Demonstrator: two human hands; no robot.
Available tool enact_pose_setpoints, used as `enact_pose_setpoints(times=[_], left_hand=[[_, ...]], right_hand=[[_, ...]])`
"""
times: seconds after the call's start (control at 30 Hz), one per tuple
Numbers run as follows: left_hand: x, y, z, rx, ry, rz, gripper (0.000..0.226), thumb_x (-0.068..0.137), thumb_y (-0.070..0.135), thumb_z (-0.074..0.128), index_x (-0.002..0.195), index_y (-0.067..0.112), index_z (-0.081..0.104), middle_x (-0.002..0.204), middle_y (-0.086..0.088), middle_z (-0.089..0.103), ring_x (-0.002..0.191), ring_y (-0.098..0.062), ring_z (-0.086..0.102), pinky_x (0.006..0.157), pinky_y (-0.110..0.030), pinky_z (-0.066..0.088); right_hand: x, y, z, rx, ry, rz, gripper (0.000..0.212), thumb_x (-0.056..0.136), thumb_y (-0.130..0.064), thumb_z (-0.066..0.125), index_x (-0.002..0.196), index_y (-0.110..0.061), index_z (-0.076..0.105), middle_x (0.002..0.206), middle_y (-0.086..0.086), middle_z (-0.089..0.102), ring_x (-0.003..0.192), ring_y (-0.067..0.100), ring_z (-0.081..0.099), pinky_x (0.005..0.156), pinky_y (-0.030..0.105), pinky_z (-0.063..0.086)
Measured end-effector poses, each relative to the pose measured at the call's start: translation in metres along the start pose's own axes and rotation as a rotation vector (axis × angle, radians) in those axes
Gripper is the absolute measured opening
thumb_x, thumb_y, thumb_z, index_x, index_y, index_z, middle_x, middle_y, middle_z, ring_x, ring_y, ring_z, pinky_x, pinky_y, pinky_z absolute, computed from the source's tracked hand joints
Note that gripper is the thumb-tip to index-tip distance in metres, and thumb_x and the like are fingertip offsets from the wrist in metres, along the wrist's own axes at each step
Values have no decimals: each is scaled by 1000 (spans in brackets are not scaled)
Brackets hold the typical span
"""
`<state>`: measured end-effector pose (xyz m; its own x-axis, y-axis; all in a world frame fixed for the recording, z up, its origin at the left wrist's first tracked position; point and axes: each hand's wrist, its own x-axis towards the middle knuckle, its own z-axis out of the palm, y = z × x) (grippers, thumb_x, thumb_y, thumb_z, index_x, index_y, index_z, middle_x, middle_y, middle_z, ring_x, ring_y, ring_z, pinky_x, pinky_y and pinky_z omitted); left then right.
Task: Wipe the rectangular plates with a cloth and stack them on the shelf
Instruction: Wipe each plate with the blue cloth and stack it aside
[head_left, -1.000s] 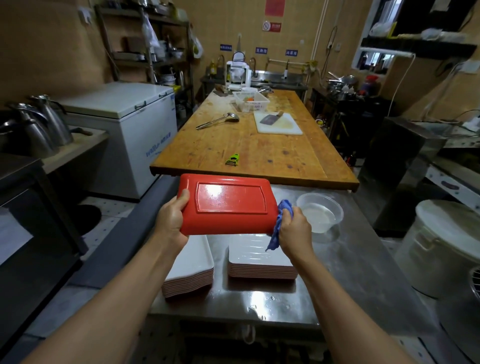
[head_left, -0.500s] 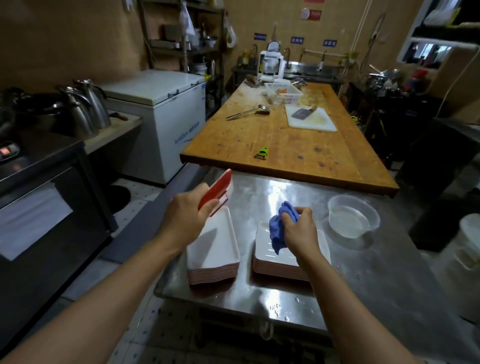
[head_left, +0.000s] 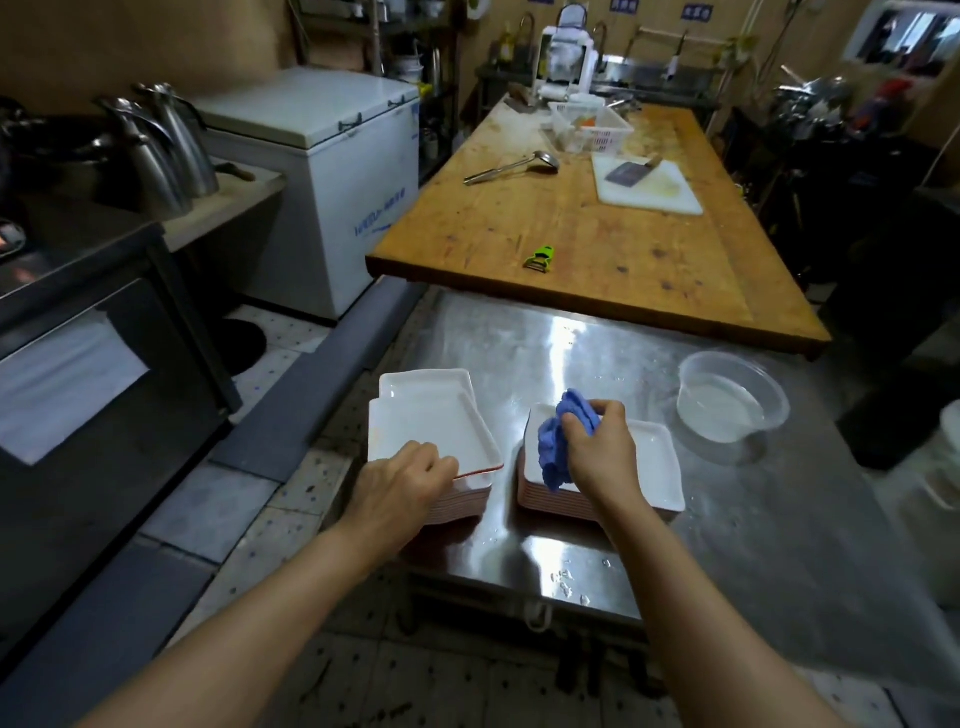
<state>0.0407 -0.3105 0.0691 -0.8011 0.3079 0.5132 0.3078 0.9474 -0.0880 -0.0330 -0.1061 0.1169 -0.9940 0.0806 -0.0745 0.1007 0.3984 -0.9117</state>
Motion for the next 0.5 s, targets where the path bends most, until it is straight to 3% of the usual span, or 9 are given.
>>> enact_pose_setpoints(times=[0.1,0.2,0.37,0.5], left_hand=[[-5,2,10,14,-80,43,18,69,5,58,78,17,48,65,-3,53,54,-22,53,33,-23,28],[-7,3,16,11,-182,22,33,51,-1,81,72,13,61,65,-3,56,55,-22,54,32,-22,30],[-11,5,27,-45,-290,-64,34,52,4,85,71,13,58,65,-1,56,59,-21,56,29,-23,32],[-14,-2,39,-76,-339,-67,32,55,3,83,74,13,58,75,-2,59,68,-22,58,37,-23,25]], right_hand=[[1,6,-2,-11,8,21,21,96,-22,47,114,-14,41,106,7,53,93,23,56,80,34,47],[2,13,-4,-9,22,46,19,96,-23,48,112,-16,40,106,7,54,94,24,57,85,39,49],[4,21,-10,32,44,78,22,95,-21,49,115,-14,43,105,6,54,88,19,56,74,31,44],[6,28,-13,43,61,90,17,94,-19,50,109,-18,42,103,5,56,86,17,55,75,31,44]])
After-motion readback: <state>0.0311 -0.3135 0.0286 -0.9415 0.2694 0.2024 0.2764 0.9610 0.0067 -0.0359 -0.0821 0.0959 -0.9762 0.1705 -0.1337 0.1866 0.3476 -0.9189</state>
